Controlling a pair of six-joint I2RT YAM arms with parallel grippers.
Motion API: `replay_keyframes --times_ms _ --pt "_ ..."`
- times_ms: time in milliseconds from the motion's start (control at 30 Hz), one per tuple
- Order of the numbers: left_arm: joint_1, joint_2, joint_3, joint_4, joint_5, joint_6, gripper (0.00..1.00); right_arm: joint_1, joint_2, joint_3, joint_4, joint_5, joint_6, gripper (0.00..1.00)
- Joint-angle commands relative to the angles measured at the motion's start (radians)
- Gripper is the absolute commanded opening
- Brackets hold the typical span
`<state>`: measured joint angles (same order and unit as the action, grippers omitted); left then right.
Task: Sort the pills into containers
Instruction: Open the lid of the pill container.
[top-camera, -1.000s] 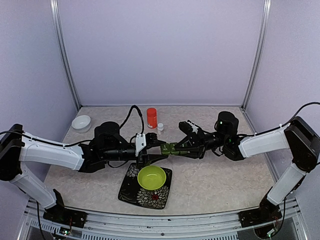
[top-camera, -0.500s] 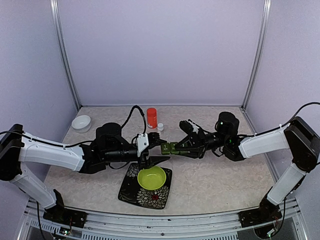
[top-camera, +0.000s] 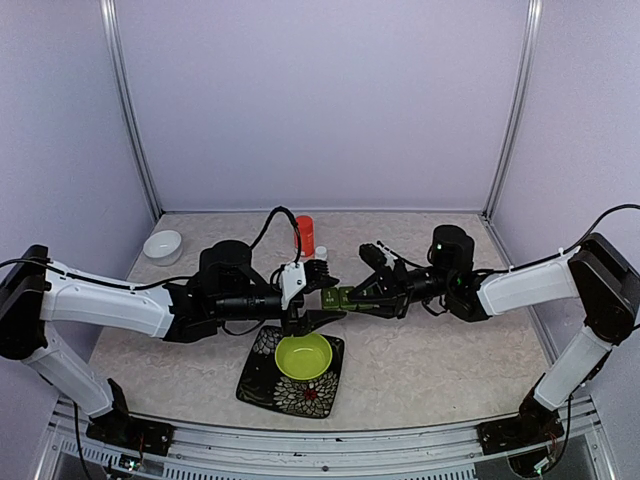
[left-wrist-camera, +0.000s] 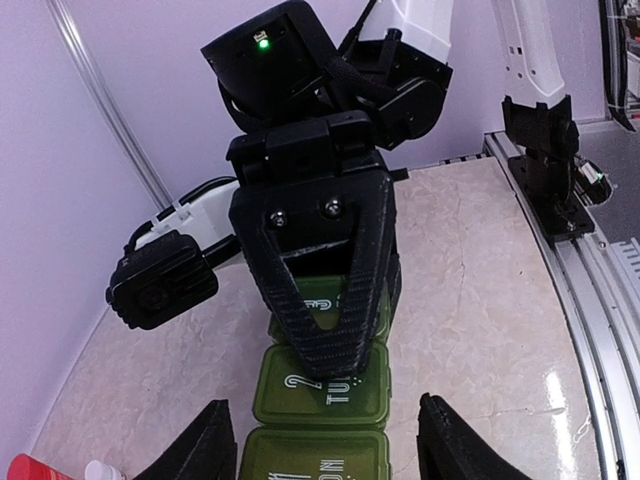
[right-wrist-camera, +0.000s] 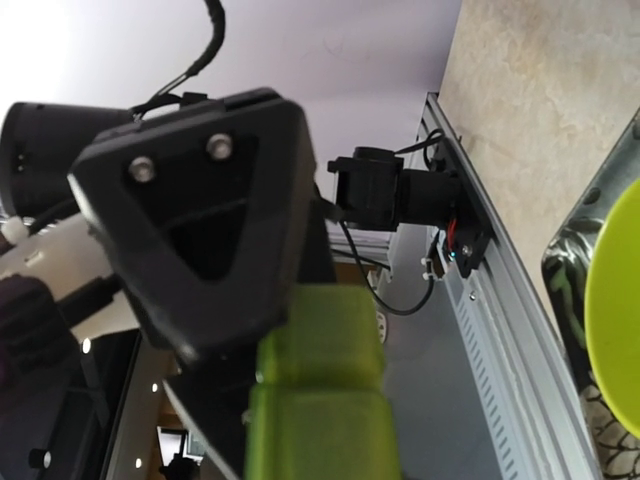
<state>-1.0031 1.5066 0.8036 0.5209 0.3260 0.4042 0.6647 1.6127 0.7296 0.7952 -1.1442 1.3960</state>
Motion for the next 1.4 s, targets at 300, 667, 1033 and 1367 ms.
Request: replay_keyframes --times_ms 300,667,1033,1367 --pt "0.022 -0.041 -0.05 0.023 0.026 -0.016 0.59 -0.026 -0.027 0.038 -0.03 -0.011 -0.056 0.0" --pt "0.038 -0.053 -0.072 0.055 0.141 0.005 0.58 -0.034 -0.034 0.029 -0.04 -0.02 -0.062 0.0" --pt "0.063 -0.008 -0.019 0.008 0.218 0.03 0.51 -0.034 -0.046 0.036 -0.067 -0.037 -0.081 0.0" --pt "0.064 0.005 -0.015 -0.001 0.22 0.041 0.38 -0.034 -0.04 0.043 -0.069 -0.05 -0.082 0.0"
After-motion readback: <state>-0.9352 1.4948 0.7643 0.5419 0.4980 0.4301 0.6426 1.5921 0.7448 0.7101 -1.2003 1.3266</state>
